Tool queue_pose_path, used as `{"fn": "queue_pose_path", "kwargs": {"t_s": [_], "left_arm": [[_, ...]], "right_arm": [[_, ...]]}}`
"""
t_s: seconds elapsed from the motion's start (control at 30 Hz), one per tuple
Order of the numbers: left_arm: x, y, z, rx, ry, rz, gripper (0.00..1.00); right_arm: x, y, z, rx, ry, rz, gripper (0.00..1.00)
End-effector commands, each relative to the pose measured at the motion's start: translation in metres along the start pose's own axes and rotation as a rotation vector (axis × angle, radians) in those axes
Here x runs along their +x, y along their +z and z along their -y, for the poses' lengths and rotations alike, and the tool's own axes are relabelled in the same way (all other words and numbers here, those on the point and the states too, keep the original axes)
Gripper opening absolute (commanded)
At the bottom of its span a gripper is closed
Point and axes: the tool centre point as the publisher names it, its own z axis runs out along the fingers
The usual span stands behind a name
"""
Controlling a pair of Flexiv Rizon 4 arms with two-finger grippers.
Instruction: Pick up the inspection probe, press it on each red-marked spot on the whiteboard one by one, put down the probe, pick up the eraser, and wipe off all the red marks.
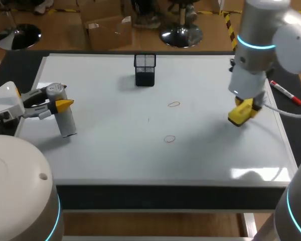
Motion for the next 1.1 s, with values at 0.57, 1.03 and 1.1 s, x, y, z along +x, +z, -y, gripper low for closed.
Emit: {"fn": "queue_pose_path", "kwargs": {"t_s": [0.57,1.03,1.1], "left_arm": [[0.0,0.0,0.001,0.0,0.0,-0.001,0.0],[-0.002,0.013,0.013,0.03,0.025,-0.049,0.0],[-0.002,0.024,0.018,0.039,0.033,-0.077,0.0]], "right_arm": [[0.042,0.002,0.01,0.015,0.04,0.113,0.0],[0.042,0.002,0.01,0.015,0.04,0.113,0.0],[0.042,0.002,0.01,0.015,0.04,0.113,0.0]]}}
